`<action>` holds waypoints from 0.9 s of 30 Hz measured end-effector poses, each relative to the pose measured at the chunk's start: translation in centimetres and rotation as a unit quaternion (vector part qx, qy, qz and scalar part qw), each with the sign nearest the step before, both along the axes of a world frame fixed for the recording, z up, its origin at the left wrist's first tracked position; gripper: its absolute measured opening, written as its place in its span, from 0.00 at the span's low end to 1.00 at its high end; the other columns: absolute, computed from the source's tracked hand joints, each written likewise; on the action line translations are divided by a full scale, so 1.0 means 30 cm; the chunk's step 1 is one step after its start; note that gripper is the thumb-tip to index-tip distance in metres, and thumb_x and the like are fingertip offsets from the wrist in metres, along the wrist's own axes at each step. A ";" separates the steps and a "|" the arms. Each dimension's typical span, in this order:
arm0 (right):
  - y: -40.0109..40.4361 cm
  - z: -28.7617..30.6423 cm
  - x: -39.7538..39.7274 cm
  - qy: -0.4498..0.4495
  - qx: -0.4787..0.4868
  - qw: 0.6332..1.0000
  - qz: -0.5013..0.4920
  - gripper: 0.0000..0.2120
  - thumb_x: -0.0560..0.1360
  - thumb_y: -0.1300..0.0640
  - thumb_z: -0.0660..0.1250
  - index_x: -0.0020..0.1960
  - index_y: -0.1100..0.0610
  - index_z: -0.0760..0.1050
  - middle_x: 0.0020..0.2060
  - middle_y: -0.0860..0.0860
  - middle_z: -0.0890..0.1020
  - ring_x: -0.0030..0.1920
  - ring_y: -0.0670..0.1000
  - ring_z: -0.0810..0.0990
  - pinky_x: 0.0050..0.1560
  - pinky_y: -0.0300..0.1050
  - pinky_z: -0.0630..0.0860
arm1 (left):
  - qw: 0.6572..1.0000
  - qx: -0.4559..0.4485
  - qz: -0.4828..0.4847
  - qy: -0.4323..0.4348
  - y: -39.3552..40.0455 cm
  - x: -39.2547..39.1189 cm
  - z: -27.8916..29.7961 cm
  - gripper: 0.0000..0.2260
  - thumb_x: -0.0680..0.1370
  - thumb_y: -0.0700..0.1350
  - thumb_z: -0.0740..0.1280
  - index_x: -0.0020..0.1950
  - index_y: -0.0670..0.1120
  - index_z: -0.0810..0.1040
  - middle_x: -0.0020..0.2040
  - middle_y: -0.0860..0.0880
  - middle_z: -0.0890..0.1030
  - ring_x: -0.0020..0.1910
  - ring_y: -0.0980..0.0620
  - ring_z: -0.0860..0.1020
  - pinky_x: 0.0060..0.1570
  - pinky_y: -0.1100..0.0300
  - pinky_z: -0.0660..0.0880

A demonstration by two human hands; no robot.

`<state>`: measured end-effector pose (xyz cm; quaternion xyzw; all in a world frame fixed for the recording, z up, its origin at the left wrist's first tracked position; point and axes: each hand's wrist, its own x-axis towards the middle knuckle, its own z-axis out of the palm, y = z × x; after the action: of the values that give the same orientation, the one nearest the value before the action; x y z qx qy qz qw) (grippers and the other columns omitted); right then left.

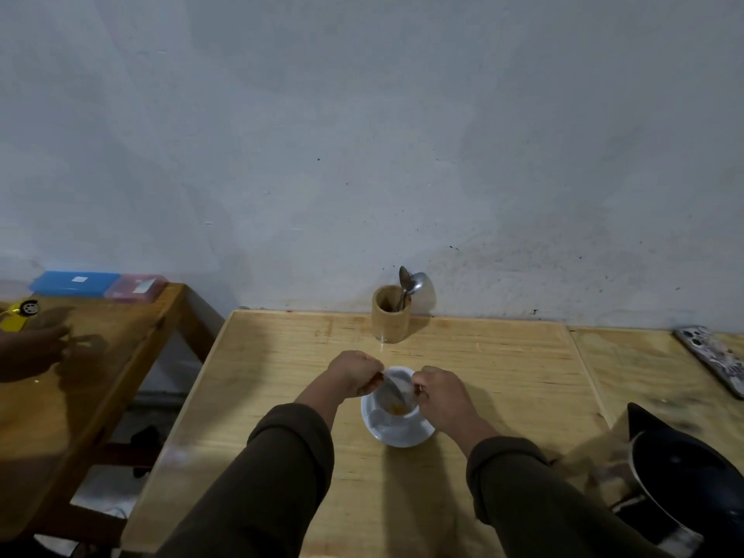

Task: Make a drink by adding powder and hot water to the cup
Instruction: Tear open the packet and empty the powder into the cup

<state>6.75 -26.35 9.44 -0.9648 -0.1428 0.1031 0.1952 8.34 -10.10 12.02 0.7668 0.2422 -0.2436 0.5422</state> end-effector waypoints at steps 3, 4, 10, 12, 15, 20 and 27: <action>-0.008 0.007 0.004 -0.018 -0.014 0.999 0.026 0.09 0.76 0.60 0.60 0.47 0.59 0.79 0.39 0.51 0.70 0.43 0.50 0.68 0.33 0.38 0.61 | 0.998 -0.042 0.005 0.047 0.011 -0.010 -0.006 0.07 0.77 0.38 0.65 0.39 0.41 0.75 0.35 0.45 0.75 0.33 0.53 0.74 0.33 0.66 0.74; -0.006 0.012 0.004 -0.022 -0.014 0.999 0.030 0.09 0.75 0.60 0.60 0.48 0.58 0.79 0.40 0.51 0.71 0.44 0.51 0.69 0.34 0.35 0.61 | 0.997 -0.051 0.000 0.053 0.016 -0.014 -0.010 0.07 0.77 0.37 0.65 0.39 0.42 0.75 0.36 0.45 0.74 0.34 0.53 0.74 0.35 0.65 0.74; -0.008 0.035 0.005 -0.070 0.060 0.995 -0.035 0.35 0.73 0.61 0.67 0.73 0.42 0.56 0.71 0.51 0.64 0.67 0.53 0.68 0.60 0.45 0.72 | 0.993 -0.106 0.034 0.042 0.052 -0.037 -0.050 0.20 0.77 0.36 0.67 0.68 0.39 0.69 0.52 0.40 0.77 0.49 0.46 0.77 0.51 0.56 0.78; -0.006 0.038 0.006 -0.104 0.074 0.990 -0.053 0.39 0.72 0.62 0.67 0.74 0.40 0.52 0.74 0.51 0.59 0.68 0.53 0.66 0.56 0.43 0.73 | 0.993 -0.113 0.031 0.031 0.062 -0.052 -0.062 0.22 0.76 0.37 0.68 0.69 0.40 0.68 0.48 0.42 0.78 0.47 0.46 0.77 0.52 0.54 0.78; 0.005 0.032 0.008 -0.114 0.116 0.984 -0.074 0.41 0.70 0.70 0.64 0.73 0.40 0.54 0.74 0.51 0.59 0.66 0.53 0.70 0.47 0.39 0.75 | 0.992 -0.121 0.022 0.011 0.072 -0.069 -0.078 0.21 0.76 0.37 0.69 0.68 0.40 0.69 0.45 0.43 0.79 0.40 0.48 0.78 0.47 0.55 0.79; 0.022 0.019 -0.022 -0.137 0.039 0.989 -0.048 0.34 0.70 0.67 0.65 0.70 0.42 0.65 0.72 0.53 0.63 0.70 0.56 0.65 0.61 0.51 0.72 | 0.994 -0.111 0.014 0.011 0.068 -0.077 -0.085 0.18 0.75 0.36 0.69 0.64 0.41 0.72 0.43 0.43 0.78 0.36 0.51 0.77 0.40 0.60 0.79; 0.025 -0.021 -0.063 -0.069 -0.044 0.997 0.015 0.22 0.72 0.50 0.66 0.66 0.46 0.71 0.70 0.47 0.67 0.72 0.51 0.59 0.67 0.48 0.61 | 0.991 -0.119 -0.040 0.047 0.058 -0.039 -0.051 0.07 0.77 0.33 0.65 0.41 0.41 0.75 0.36 0.45 0.76 0.30 0.56 0.75 0.27 0.70 0.75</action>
<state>4.85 -25.60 8.81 -0.9750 -0.1661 0.0451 0.1408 7.19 -8.37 10.50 0.6935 0.2053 -0.3280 0.6078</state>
